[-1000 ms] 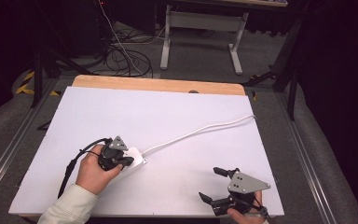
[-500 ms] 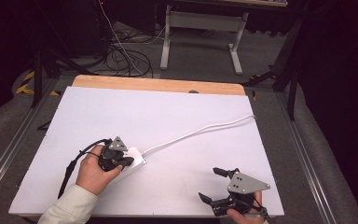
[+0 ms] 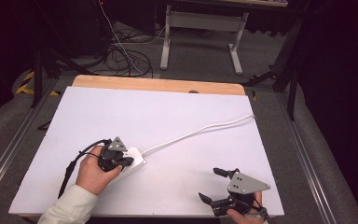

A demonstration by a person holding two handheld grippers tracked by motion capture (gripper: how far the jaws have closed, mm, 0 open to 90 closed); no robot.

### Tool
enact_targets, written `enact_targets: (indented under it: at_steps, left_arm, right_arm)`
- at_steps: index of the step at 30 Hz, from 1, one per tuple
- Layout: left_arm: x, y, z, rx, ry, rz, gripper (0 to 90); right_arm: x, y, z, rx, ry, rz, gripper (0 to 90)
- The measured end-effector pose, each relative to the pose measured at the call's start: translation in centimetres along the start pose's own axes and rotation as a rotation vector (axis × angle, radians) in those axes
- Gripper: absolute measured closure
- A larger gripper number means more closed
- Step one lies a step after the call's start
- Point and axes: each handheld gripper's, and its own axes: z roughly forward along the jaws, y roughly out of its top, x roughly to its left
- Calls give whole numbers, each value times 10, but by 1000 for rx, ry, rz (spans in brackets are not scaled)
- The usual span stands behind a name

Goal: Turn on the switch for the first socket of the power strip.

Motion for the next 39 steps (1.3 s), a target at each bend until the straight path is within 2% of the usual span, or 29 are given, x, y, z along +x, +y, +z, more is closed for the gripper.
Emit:
enact_targets:
  at_steps: [2, 5, 9, 11, 14, 18, 24, 30, 31, 32, 34, 37, 39]
  left_arm:
    - [-2, 2, -1, -3, 12, -3, 900]
    - [-2, 5, -9, -29, 0, -12, 900]
    - [-5, 7, -21, -58, -15, -10, 900]
    - [-6, 10, -27, -63, -17, 5, 900]
    - [-7, 12, -34, -81, -20, 1, 900]
    - [-5, 14, -39, -99, -27, -1, 900]
    - [-12, 18, -49, -115, -32, 32, 900]
    - [-11, 17, -55, -150, -51, 22, 900]
    - [-11, 18, -56, -155, -56, 14, 849]
    - [-12, 18, -57, -163, -45, 10, 694]
    - [-13, 18, -61, -186, -40, 20, 635]
    - [-15, 18, -65, -242, -26, 45, 469]
    - [-15, 18, -69, -284, -33, 50, 355]
  right_arm:
    - [0, 0, 0, -1, 0, 1, 105]
    - [0, 0, 1, -3, -3, 2, 105]
    - [0, 0, 0, 1, -5, 1, 105]
    - [0, 0, 0, -2, -5, 1, 106]
    - [-1, 0, 0, -2, -6, 3, 105]
    - [-1, -1, 1, 3, -7, 4, 105]
    - [-1, -1, 1, 1, -9, 4, 105]
    - [-1, -1, 1, 2, -10, 7, 105]
    - [-2, -1, 1, 3, -10, 7, 106]
    - [-2, -1, 1, 5, -10, 5, 105]
    - [-2, -2, 1, 4, -10, 5, 105]
    - [-2, -2, 1, 1, -12, 7, 106]
    - [-2, -2, 0, 1, -13, 8, 105]
